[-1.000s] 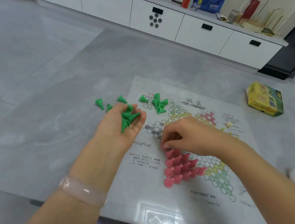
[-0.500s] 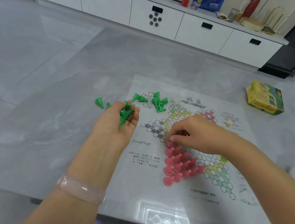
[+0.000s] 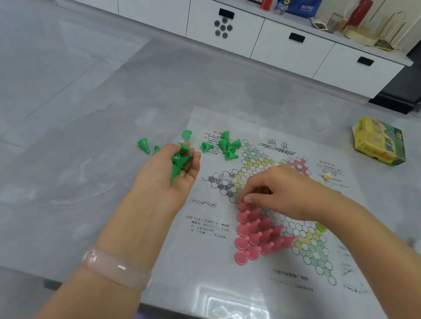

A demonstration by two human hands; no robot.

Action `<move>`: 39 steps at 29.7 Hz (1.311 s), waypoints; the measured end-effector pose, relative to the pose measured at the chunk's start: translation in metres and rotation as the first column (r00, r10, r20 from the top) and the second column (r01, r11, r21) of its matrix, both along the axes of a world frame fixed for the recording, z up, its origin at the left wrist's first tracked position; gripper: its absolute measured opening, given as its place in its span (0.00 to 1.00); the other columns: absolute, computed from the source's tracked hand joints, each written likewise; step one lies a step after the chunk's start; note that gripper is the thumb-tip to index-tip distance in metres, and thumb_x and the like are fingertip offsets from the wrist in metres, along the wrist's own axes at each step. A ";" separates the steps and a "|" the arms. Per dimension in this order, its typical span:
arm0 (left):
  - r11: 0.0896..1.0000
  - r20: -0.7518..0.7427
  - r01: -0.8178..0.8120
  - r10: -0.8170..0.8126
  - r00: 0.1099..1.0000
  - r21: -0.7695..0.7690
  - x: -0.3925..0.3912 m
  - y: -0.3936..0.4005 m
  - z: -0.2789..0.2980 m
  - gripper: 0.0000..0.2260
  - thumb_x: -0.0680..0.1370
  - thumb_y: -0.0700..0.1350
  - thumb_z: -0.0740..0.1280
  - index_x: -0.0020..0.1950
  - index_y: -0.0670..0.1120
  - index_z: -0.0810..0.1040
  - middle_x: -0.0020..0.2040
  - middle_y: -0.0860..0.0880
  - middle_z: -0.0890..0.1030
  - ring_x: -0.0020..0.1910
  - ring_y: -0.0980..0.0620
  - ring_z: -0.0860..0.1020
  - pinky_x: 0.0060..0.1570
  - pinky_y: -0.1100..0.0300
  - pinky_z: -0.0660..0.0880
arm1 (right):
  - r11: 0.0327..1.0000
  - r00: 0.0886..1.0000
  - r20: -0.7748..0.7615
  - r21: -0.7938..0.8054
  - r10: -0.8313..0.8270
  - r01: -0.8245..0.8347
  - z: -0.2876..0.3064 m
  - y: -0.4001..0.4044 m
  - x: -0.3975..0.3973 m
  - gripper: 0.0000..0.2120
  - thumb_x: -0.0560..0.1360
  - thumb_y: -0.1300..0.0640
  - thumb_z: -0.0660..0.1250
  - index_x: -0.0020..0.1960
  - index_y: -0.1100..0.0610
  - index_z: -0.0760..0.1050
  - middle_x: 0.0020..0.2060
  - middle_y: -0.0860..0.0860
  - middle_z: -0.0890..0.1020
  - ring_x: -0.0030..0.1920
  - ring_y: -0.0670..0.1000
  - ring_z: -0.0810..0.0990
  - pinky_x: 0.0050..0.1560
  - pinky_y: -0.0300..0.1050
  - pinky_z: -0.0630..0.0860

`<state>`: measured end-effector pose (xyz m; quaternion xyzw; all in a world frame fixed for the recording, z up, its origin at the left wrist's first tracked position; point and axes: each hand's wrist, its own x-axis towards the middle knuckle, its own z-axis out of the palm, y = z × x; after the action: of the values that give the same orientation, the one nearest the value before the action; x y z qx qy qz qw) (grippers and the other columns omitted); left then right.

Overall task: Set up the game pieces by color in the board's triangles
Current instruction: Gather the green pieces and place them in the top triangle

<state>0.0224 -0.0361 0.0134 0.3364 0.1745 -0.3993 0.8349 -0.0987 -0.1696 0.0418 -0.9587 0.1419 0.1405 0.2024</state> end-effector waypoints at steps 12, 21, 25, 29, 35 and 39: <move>1.000 -0.017 -0.007 0.007 1.000 -0.007 0.001 0.002 0.001 0.08 0.77 0.36 0.59 0.40 0.38 0.74 0.36 0.44 0.74 0.34 0.52 0.74 0.31 0.67 0.76 | 1.000 1.000 -0.014 -0.009 0.020 -0.021 -0.004 -0.002 0.001 0.07 0.76 0.54 0.64 0.51 0.51 0.80 0.45 0.44 0.82 0.43 0.39 0.78 0.44 0.28 0.71; 1.000 -0.026 -0.008 0.008 1.000 -0.017 0.002 0.002 0.000 0.07 0.77 0.37 0.59 0.41 0.38 0.75 0.36 0.44 0.74 0.34 0.53 0.74 0.30 0.67 0.77 | 0.998 0.999 0.021 -0.053 0.025 -0.023 0.004 -0.007 0.001 0.12 0.77 0.49 0.61 0.50 0.53 0.80 0.39 0.44 0.82 0.33 0.39 0.76 0.35 0.30 0.70; 1.000 -0.015 -0.003 0.003 1.000 -0.006 0.001 0.001 0.002 0.07 0.78 0.37 0.59 0.44 0.39 0.76 0.36 0.45 0.75 0.34 0.52 0.74 0.28 0.67 0.76 | 0.990 0.989 0.146 -0.128 -0.033 0.052 0.007 -0.017 0.020 0.10 0.77 0.52 0.61 0.55 0.51 0.77 0.49 0.46 0.81 0.40 0.43 0.76 0.40 0.31 0.69; 1.000 0.001 -0.014 0.014 1.000 -0.002 0.000 -0.002 0.001 0.07 0.78 0.36 0.59 0.45 0.39 0.76 0.36 0.44 0.74 0.35 0.52 0.74 0.31 0.67 0.77 | 0.983 0.986 0.158 -0.161 -0.060 0.085 -0.006 -0.027 0.050 0.23 0.74 0.52 0.66 0.68 0.48 0.66 0.64 0.51 0.68 0.50 0.48 0.75 0.57 0.44 0.70; 0.995 -0.046 -0.083 0.081 0.996 -0.059 0.004 -0.001 0.002 0.06 0.76 0.36 0.60 0.42 0.36 0.75 0.38 0.42 0.74 0.38 0.50 0.74 0.50 0.55 0.78 | 0.967 0.993 0.099 -0.239 -0.066 0.088 -0.034 -0.037 0.081 0.30 0.73 0.41 0.62 0.72 0.45 0.58 0.69 0.54 0.59 0.66 0.55 0.65 0.62 0.50 0.67; 0.995 -0.088 -0.065 0.058 0.994 -0.071 0.010 -0.002 -0.001 0.11 0.78 0.38 0.56 0.46 0.35 0.76 0.41 0.41 0.75 0.44 0.47 0.76 0.50 0.53 0.78 | 0.962 0.969 0.244 -0.256 -0.031 0.095 -0.044 -0.034 0.090 0.13 0.77 0.49 0.60 0.59 0.54 0.69 0.54 0.51 0.69 0.45 0.51 0.73 0.43 0.41 0.66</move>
<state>0.0328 -0.0380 0.0122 0.2825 0.2056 -0.3936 0.8503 -0.0089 -0.2032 -0.0026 -0.9820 0.1648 -0.0020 0.0919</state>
